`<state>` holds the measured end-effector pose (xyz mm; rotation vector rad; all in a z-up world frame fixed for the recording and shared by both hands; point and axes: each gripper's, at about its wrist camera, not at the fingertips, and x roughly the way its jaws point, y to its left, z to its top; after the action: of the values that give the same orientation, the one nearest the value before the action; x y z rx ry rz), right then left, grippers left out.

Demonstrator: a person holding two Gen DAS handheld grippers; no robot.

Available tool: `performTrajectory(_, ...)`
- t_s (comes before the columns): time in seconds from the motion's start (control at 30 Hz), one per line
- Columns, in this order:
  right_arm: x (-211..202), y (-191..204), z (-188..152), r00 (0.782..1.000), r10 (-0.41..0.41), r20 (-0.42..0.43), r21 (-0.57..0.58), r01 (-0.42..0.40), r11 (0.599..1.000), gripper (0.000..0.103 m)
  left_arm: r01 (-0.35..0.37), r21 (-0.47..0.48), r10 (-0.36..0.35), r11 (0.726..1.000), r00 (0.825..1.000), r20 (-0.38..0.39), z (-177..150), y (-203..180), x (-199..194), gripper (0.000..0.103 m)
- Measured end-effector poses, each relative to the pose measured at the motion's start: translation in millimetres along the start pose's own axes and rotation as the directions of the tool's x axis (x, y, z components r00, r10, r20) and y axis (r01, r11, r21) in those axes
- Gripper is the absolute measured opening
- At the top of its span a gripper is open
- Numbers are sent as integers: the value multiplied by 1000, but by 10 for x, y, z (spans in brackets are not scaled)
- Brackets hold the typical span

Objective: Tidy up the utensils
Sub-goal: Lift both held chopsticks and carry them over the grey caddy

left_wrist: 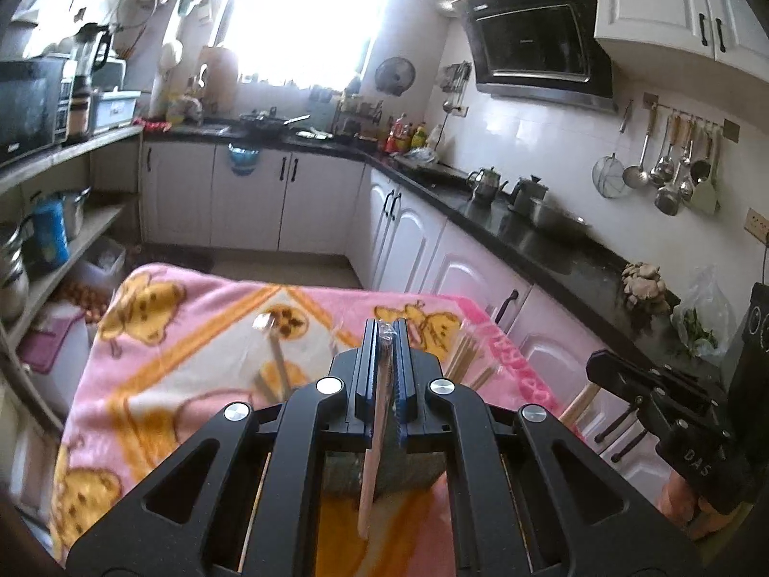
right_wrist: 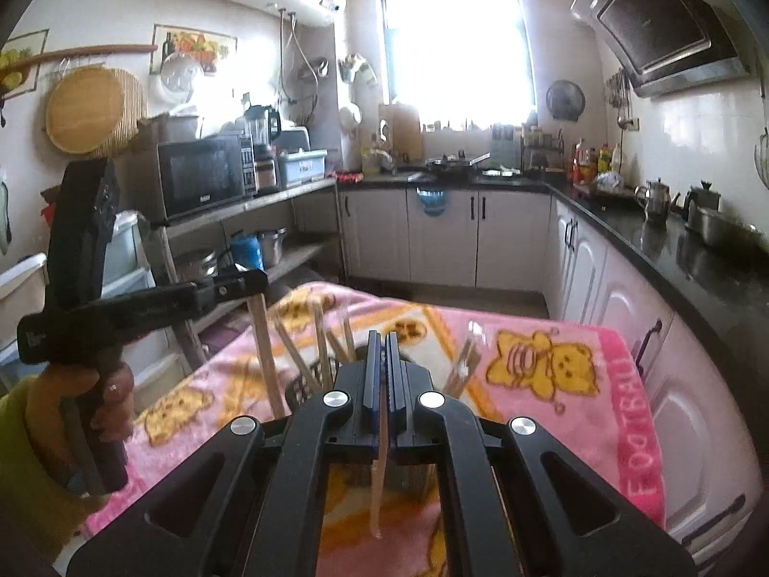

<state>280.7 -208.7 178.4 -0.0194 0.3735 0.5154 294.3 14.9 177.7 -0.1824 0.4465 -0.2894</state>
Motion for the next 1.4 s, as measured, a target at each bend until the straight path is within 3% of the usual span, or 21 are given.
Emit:
performTrajectory(0.33,27,-91,464,994,-35,100,-8,36,999,2,12,16,-13,1000,997,76,324,-162,183,1)
performTrajectory(0.63,224,-248,561,990,-74,120,11,74,997,2,20,21,-21,1000,997,72,206,-205,506,1)
performTrajectory(0.97,642,-321,409,994,-77,82,35,74,997,2,23,19,-24,1000,1000,18,-72,-61,792,2)
performTrajectory(1.4,1070,-357,-35,998,-69,-16,84,70,994,2,20,-11,-20,1000,999,-36,-343,154,912,2)
